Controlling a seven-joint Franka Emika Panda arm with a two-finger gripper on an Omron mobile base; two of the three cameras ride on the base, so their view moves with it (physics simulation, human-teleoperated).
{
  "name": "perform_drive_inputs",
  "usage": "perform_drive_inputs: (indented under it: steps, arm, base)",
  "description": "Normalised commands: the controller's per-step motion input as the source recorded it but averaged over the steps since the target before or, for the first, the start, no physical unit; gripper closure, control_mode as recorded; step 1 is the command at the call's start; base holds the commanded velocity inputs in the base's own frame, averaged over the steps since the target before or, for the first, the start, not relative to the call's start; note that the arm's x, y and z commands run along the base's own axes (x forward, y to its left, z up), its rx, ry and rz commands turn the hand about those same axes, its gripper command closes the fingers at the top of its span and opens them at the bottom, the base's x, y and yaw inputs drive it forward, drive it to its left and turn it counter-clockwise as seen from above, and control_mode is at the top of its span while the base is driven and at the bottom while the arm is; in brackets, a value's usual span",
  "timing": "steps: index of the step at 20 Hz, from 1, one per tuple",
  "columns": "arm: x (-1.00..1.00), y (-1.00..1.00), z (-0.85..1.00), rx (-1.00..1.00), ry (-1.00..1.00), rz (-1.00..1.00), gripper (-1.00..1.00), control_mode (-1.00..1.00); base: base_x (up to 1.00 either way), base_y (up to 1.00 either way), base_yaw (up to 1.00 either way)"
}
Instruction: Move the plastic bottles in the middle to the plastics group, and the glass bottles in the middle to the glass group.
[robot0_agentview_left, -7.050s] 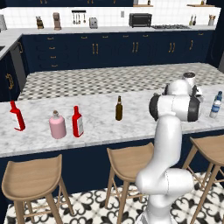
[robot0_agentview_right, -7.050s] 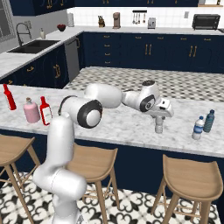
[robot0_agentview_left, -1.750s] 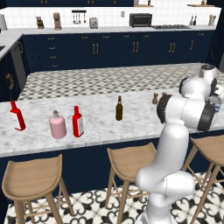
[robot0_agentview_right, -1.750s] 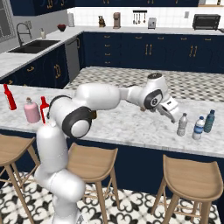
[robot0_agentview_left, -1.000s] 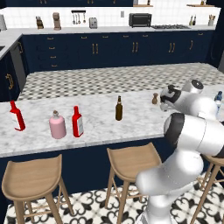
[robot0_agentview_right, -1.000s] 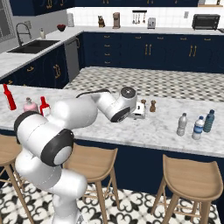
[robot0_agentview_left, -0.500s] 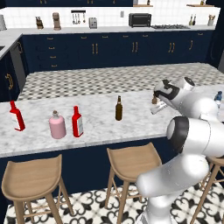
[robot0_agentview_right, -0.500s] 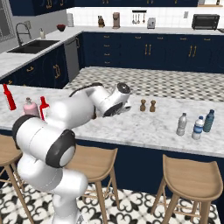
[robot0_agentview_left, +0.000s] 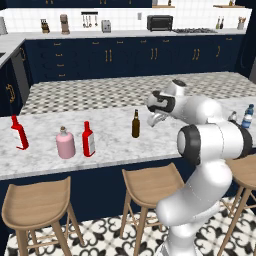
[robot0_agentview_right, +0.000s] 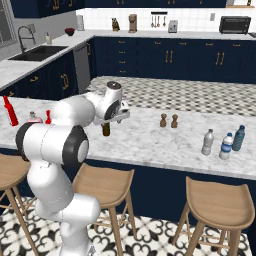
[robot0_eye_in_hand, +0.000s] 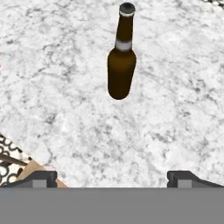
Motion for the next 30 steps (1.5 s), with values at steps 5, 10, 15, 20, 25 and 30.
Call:
perform_drive_inputs:
  steps: [5,10,15,20,25,30]
  arm:
    - [0.45,0.52,-0.07,0.01,0.0,0.0,-1.0,-1.0]
    - [0.08,-0.07,-0.07,0.17,-0.04,-0.06,-1.0,-1.0]
    - [0.47,0.01,-0.02,0.01,0.0,-0.13,-1.0,-1.0]
    - [0.19,0.14,-0.2,-0.02,0.0,-0.06,-1.0,-1.0]
    - [0.01,0.22,-0.24,-0.06,-0.01,0.0,-1.0,-1.0]
    - [0.17,0.17,0.0,-0.01,-0.01,0.0,-1.0,-1.0]
  base:
    - [0.0,0.0,0.0]
    - [0.0,0.0,0.0]
    - [0.0,0.0,0.0]
    - [0.0,0.0,0.0]
    - [0.0,0.0,0.0]
    - [0.0,0.0,0.0]
